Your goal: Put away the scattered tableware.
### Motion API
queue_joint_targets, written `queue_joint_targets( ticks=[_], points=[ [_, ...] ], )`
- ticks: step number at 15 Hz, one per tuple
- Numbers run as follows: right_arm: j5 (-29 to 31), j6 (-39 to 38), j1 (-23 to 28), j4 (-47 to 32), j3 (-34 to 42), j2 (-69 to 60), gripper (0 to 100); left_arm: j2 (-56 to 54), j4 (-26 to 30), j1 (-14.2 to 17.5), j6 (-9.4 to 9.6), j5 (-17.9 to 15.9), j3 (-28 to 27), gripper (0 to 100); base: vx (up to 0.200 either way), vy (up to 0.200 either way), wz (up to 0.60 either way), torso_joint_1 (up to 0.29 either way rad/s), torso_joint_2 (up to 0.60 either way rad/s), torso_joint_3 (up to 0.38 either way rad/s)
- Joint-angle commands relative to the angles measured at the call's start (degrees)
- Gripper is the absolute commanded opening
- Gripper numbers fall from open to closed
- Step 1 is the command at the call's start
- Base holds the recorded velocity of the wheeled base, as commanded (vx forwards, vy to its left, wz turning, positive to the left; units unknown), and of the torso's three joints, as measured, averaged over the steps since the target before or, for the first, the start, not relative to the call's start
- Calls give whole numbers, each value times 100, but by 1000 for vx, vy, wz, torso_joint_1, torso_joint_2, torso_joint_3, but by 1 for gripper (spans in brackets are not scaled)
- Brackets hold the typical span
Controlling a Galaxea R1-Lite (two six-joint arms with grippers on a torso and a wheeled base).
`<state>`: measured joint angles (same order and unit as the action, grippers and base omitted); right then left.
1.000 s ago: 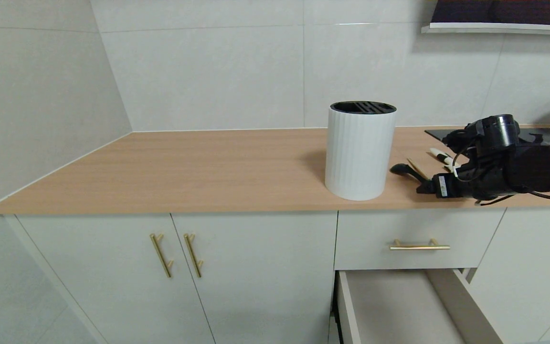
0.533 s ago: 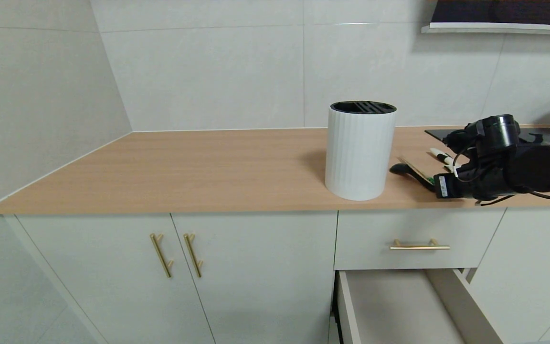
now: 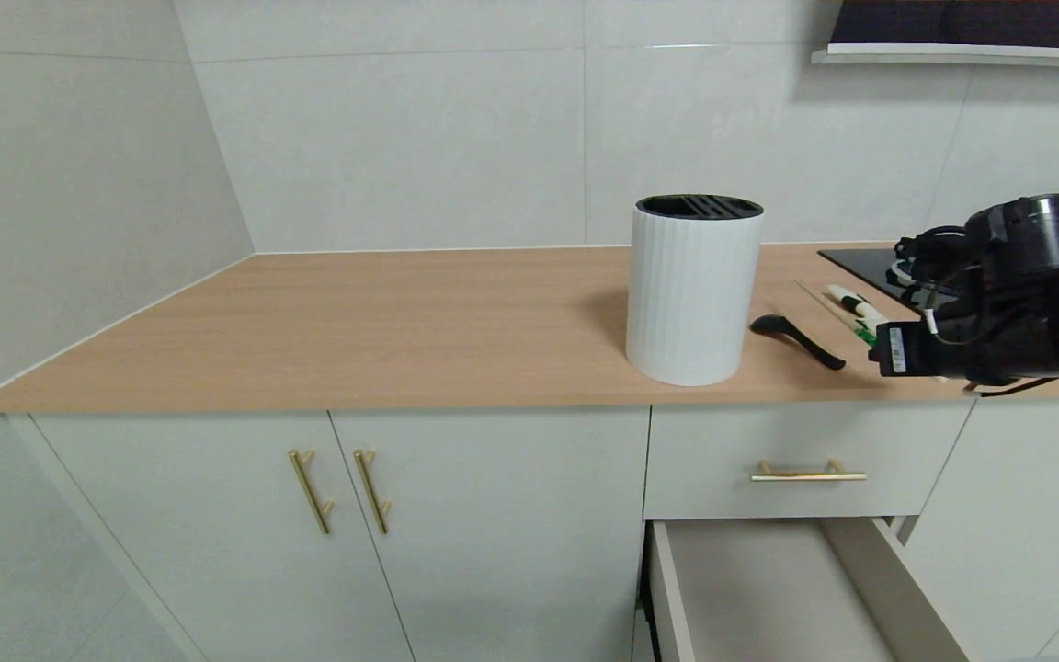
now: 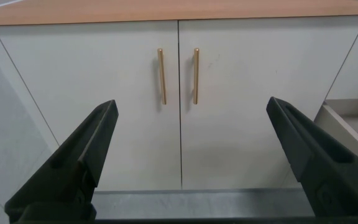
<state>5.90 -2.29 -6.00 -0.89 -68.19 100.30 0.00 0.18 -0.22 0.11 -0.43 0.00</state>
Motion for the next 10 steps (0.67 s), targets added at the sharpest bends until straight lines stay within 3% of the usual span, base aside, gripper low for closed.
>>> queue_joint_targets(
  ticks=[1,4,7,10],
  points=[
    [-300,-219,-42,-16,940,-1637,0,0,-1,-4,-2,-1,0,100,0,0,0,0,0,0],
    [-353,-298,-33,-474,1274,-2314,0,0,-1,4,-2,-1,0,100,0,0,0,0,0,0],
    [-1363,-263,-15,-2117,1089,-3052,0,0,-1,4,7,-1,0,100,0,0,0,0,0,0],
    [-1856,256,-24,-2513,1230,-3105,0,0,-1,4,-2,-1,0,100,0,0,0,0,0,0]
  ],
)
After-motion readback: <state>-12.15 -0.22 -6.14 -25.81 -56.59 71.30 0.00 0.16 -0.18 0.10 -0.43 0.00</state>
